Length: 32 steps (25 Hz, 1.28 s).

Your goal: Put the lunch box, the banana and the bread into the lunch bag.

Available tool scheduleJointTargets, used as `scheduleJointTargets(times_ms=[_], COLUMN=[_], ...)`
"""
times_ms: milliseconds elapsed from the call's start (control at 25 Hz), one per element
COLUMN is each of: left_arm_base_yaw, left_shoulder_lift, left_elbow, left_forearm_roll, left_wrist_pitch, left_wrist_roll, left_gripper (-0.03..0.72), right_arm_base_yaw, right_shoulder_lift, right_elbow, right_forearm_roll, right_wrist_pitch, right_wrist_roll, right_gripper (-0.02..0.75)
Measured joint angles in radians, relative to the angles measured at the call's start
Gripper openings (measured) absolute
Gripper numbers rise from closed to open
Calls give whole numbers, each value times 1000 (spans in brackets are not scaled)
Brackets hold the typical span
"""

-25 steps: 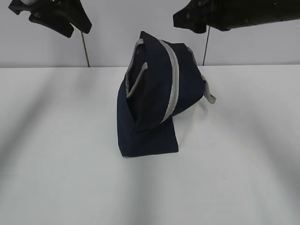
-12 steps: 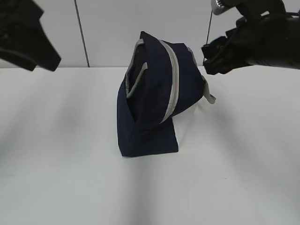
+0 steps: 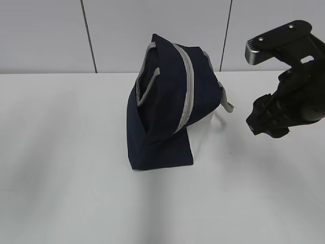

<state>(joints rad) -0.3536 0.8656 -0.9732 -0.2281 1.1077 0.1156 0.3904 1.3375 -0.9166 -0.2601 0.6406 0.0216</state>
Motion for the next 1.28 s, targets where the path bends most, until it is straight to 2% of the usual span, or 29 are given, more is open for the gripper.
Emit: scheduleJointTargets(times_ms=[80,200,400,560,880,1120,1280], left_arm_base_yaw=[0,0,0,0,0,0,0], left_shoulder_lift=[-49,-109,-212,-308,-460,-500,-500], left_elbow=[41,115,211,270,395,447,448], left_forearm_roll=[13,18,22,48,79,86,88], left_wrist_pitch=[0,0,-7,-25,-15,-8,-9], left_wrist_roll=[2,2,2,2,2,2,2], left_gripper=[368,368,368,368,368,368,368], right_arm_base_yaw=[4,4,4,4,4,4,4], right_shoulder_lift=[-66,-167,-320,-437,-711,-896,-998], right_elbow=[0,-2,-6,43,269,343,374], right_forearm_roll=[167,321,425,440,440,341,251], right_wrist_pitch=[29,49,75,117,235,439,477], right_wrist_roll=[-153,-262,-293,-293,-217,-102,-52], right_gripper=[427,428,489,512,514,514,514])
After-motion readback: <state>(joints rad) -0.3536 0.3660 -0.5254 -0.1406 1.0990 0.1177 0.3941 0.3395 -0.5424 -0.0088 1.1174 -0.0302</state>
